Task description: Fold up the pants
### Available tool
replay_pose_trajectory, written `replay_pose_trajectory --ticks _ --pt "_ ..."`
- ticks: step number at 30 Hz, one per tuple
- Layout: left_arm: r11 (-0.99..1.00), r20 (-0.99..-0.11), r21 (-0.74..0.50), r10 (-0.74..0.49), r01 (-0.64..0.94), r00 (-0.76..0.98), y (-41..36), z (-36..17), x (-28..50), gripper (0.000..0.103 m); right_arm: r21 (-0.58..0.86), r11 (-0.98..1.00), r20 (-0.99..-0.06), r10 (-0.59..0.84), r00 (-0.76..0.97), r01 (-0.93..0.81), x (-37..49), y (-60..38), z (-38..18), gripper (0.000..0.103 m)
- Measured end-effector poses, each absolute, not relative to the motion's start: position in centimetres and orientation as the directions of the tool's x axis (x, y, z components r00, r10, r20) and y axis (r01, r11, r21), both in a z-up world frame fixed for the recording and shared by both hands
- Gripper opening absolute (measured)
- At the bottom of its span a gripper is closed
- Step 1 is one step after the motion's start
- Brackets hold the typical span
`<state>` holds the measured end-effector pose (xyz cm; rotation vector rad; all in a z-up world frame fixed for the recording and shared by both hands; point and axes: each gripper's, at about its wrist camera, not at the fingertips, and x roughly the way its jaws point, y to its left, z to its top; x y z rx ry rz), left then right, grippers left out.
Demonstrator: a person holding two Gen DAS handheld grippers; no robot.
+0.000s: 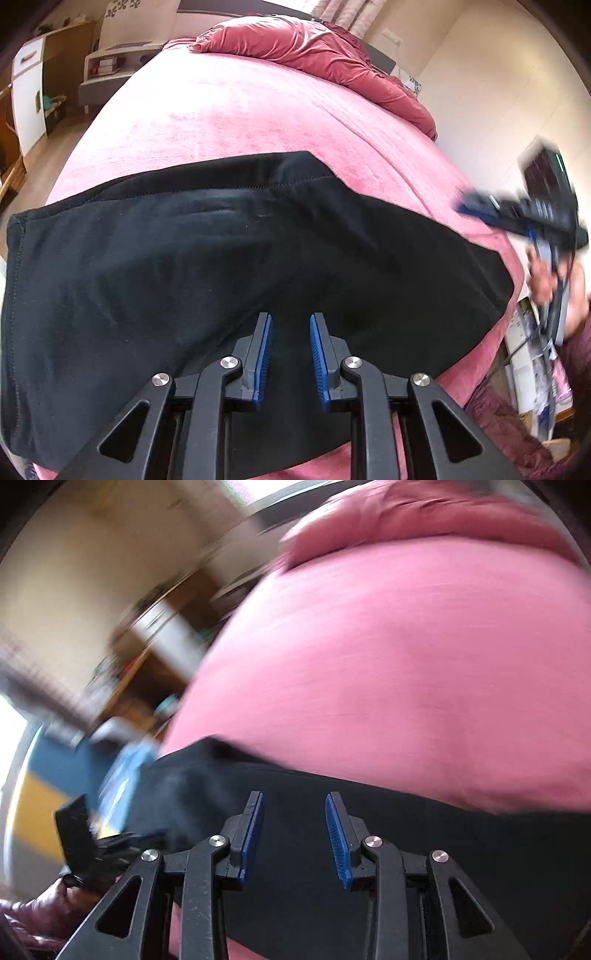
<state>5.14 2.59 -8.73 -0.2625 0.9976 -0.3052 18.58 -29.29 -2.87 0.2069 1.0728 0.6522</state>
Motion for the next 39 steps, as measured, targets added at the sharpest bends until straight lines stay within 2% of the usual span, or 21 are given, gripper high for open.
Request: replay_pose_trajectory --ticks 5,11,12,13,14,19,21,22,27,31,32,33,35,39 --pt "0.936 -0.783 -0.326 -0.346 0.134 0.517 3.5 -8.9 4.7 0.022 0.496 0.727 -0.77 0.621 0.147 -0.475 23.2 -19.7 -5.6 0.035" --pt "0.937 -0.78 -0.328 -0.342 0.123 0.523 5.3 -9.3 4.6 0.022 0.489 0.708 -0.818 0.575 0.015 -0.509 25.5 -15.0 -9.1 0.037" --pt "0.937 -0.781 -0.329 -0.341 0.119 0.523 5.5 -9.3 4.6 0.022 0.494 0.701 -0.819 0.573 -0.006 -0.515 25.7 -14.4 -9.6 0.032" --pt "0.936 -0.781 -0.334 -0.341 0.112 0.523 5.9 -9.4 4.6 0.022 0.494 0.696 -0.819 0.574 -0.01 -0.521 26.0 -14.3 -10.0 0.025" --pt "0.936 -0.782 -0.336 -0.34 0.106 0.522 6.2 -9.6 4.6 0.022 0.494 0.69 -0.817 0.577 -0.011 -0.529 26.0 -14.0 -10.2 0.011" --pt "0.944 -0.801 -0.329 -0.287 0.016 0.525 8.6 -10.4 4.9 0.022 0.434 0.728 -0.811 0.573 0.122 -0.531 27.0 -13.9 -9.2 0.009" --pt "0.922 -0.799 -0.387 -0.323 -0.022 0.507 9.7 -11.2 5.5 0.021 0.414 0.765 -0.838 0.532 0.122 -0.493 27.7 -13.5 -11.1 0.008" --pt "0.907 -0.797 -0.417 -0.336 -0.056 0.502 10.5 -11.4 5.7 0.015 0.403 0.774 -0.849 0.516 0.118 -0.488 27.7 -13.1 -11.9 0.008" --pt "0.868 -0.768 -0.489 -0.382 -0.085 0.513 12.8 -10.2 4.3 0.019 0.41 0.779 -0.84 0.526 0.137 -0.475 27.0 -13.5 -11.7 0.01" --pt "0.865 -0.767 -0.474 -0.312 -0.166 0.561 17.2 -9.0 2.6 0.021 0.392 0.787 -0.836 0.521 0.174 -0.476 25.8 -14.4 -10.4 0.022" --pt "0.86 -0.762 -0.473 -0.292 -0.189 0.578 18.6 -8.4 1.9 0.022 0.387 0.791 -0.83 0.522 0.194 -0.474 25.5 -14.7 -9.8 0.028" --pt "0.858 -0.76 -0.469 -0.271 -0.21 0.59 19.9 -8.0 1.3 0.023 0.381 0.796 -0.825 0.522 0.217 -0.47 25.2 -15.0 -9.1 0.04" --pt "0.865 -0.774 -0.419 -0.181 -0.276 0.606 22.7 -6.8 -0.2 0.024 0.374 0.806 -0.81 0.525 0.262 -0.459 24.5 -15.8 -7.7 0.052" --pt "0.841 -0.8 -0.367 -0.068 -0.397 0.596 27.1 -5.6 -3.4 0.024 0.367 0.809 -0.778 0.537 0.325 -0.459 21.7 -17.5 -5.4 0.053"
